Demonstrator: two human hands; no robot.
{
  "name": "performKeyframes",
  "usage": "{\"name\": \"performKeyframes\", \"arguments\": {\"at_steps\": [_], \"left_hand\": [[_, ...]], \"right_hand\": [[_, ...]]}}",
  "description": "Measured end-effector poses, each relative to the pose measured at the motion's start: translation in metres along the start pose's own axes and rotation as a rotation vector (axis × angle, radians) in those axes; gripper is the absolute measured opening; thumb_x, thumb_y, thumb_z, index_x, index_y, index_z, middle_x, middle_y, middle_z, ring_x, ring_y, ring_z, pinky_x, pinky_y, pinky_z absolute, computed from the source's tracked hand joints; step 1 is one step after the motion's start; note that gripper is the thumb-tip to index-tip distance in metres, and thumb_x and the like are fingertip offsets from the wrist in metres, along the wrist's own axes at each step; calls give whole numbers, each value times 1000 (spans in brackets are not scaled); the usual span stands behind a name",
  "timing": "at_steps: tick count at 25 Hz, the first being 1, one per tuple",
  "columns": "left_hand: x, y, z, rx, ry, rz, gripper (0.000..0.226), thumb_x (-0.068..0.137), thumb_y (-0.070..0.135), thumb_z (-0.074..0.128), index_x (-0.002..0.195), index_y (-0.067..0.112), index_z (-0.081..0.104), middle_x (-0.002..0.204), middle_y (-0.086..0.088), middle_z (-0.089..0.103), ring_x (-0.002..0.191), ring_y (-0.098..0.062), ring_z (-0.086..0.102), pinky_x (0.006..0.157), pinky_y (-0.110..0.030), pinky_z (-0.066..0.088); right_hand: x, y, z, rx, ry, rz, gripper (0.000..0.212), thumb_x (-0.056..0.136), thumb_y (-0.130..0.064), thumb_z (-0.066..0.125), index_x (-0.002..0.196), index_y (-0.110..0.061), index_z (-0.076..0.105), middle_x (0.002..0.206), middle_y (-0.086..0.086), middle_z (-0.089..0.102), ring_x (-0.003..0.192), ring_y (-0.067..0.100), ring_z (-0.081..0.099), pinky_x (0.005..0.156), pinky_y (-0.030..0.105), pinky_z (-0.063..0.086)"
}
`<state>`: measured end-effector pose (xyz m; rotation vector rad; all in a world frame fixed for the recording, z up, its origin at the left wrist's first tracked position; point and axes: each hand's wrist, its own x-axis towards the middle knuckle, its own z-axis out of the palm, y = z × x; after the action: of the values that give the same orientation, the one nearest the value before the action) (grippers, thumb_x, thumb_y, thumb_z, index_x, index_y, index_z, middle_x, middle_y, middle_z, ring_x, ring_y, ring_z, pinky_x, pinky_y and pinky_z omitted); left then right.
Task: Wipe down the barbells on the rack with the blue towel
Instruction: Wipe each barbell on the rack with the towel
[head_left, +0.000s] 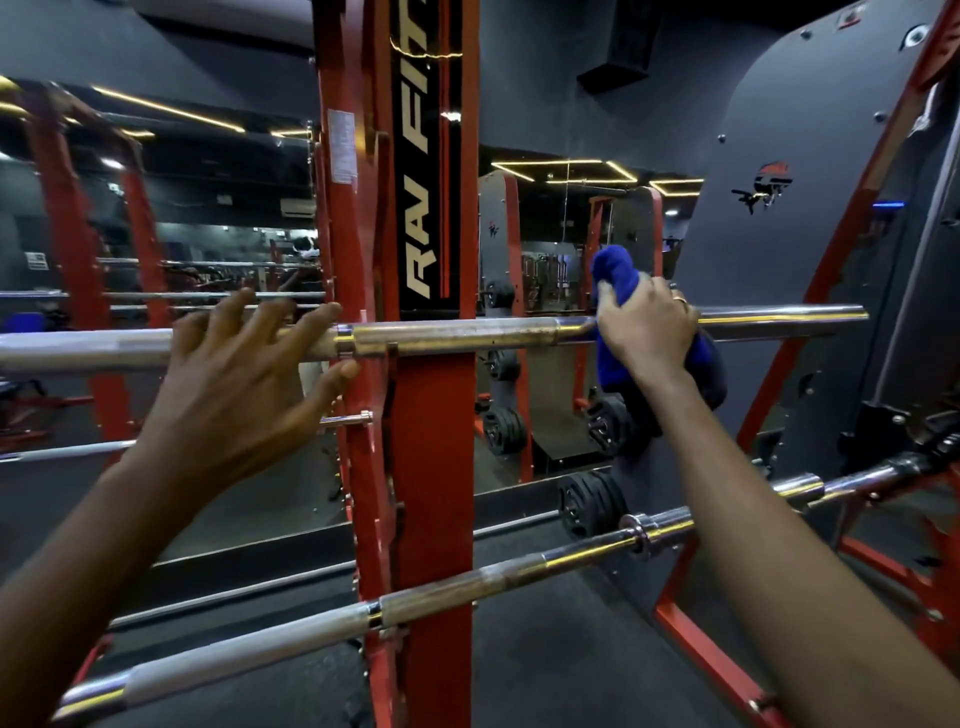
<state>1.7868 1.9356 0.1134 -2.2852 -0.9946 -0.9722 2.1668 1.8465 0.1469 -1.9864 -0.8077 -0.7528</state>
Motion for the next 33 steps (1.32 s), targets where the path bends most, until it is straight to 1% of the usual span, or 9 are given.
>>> {"name": "performKeyframes", "arguments": {"at_steps": [3,8,11,14,18,22,28,30,33], "left_hand": [[6,-1,0,75,-47,-12,78,91,78,22,147,28,41,138,-13,52,134,-43,39,101,-61,34],[0,3,9,96,80,-28,65,96,64,26,141,23,49,118,-14,55,127,-42,43,98,-56,31],[-1,1,12,123,114,-18,57,99,56,30,140,22,50,123,-15,58,133,-42,40,100,-53,26],[-2,3,15,137,168,-9,54,100,51,33,139,21,52,119,-13,57,129,-40,42,100,-53,26],[0,6,19,136,190,-29,51,100,46,32,139,21,53,117,-15,53,126,-41,41,102,-57,25],[0,-1,23,146,168,-25,52,99,46,37,141,19,52,121,-21,53,136,-50,33,108,-59,22],[12,6,-6,194,101,40,49,98,55,29,115,18,57,96,-13,62,86,-39,62,75,-48,42],[26,-2,-18,99,-9,115,68,93,71,16,109,23,60,85,-8,66,72,-29,64,60,-37,43],[57,-15,-48,-351,-550,-56,84,64,100,24,99,38,69,77,2,66,67,-14,58,59,-30,46]], "right_hand": [[-35,-52,9,119,-22,-80,54,99,-59,34,116,-14,57,117,10,64,116,32,55,110,51,30],[-66,-58,5,352,-113,-652,36,102,-37,41,130,-17,53,107,2,62,100,21,53,95,45,41],[-13,-3,-1,314,-167,-487,47,100,-54,38,120,-20,62,89,-2,65,81,21,62,80,48,54],[-2,19,9,209,-13,-309,58,97,-60,29,94,-13,64,83,8,68,82,32,63,84,49,50],[-35,-20,23,199,137,-219,51,98,-53,31,96,-13,62,92,9,66,89,34,60,92,48,42],[-77,-55,30,245,153,-492,49,99,-55,38,116,-15,61,108,6,63,100,28,55,97,46,38],[-52,-32,23,275,110,-785,46,98,-55,49,119,-16,62,103,2,66,92,23,59,87,37,40],[-37,-14,27,292,174,-664,44,98,-53,46,110,-15,64,93,5,66,84,28,60,82,38,40],[-18,7,27,313,175,-401,45,99,-55,39,96,-15,60,86,10,64,81,34,60,81,43,42]]}}
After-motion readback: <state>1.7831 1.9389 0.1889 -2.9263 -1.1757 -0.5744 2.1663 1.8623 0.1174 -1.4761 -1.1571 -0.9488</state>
